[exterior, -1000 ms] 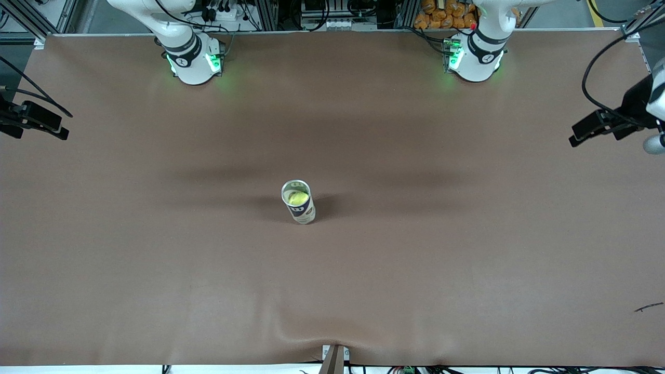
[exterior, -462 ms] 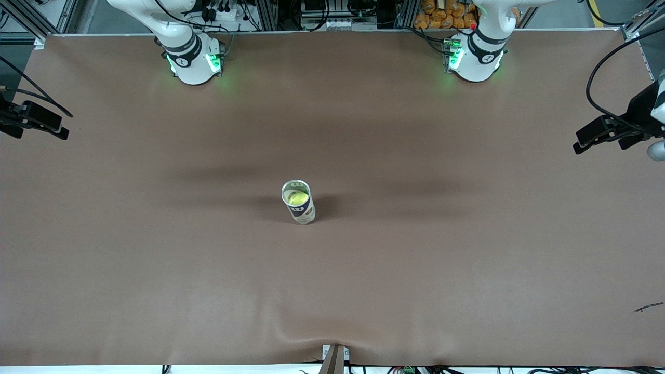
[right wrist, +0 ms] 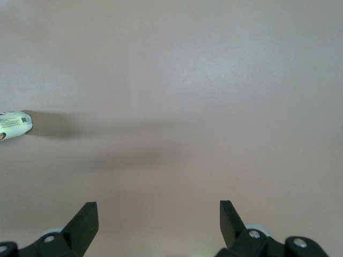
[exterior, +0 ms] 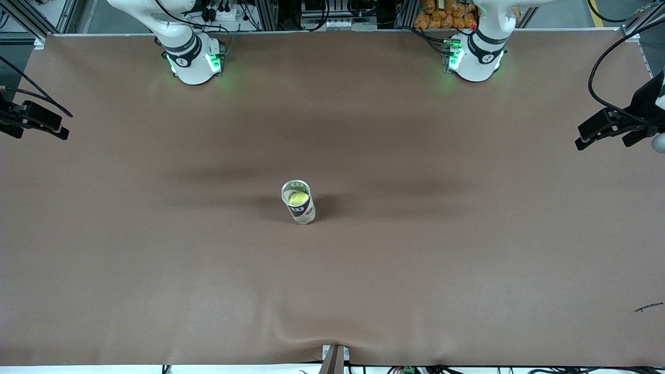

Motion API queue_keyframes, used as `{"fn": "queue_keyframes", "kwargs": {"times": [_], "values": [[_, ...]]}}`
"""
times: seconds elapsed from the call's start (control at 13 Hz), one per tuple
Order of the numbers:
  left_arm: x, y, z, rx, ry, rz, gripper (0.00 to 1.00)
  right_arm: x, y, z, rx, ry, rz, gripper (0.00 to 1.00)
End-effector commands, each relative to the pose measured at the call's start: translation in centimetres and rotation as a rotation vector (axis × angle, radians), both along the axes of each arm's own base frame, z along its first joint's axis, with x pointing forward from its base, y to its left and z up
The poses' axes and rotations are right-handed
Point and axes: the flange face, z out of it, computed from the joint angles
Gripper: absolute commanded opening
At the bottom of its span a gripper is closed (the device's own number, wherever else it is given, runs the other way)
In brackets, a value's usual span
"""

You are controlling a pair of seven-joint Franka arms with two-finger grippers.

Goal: Insert tennis ball vertically with right arm

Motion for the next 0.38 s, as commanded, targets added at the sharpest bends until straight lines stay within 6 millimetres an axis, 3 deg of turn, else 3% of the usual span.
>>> {"fn": "queue_keyframes", "kwargs": {"times": [0.0,0.31], "values": [[-0.45,-0.47,0.73,0.019,0.003,-0.019,1.00,0.04,0.04,0.28,0.007,0.004,-0.010,1.00],[-0.50,-0.64,0.56,0.020,0.013,-0.025,1.00,0.04,0.04,0.28,0.007,0.004,-0.010,1.00]]}}
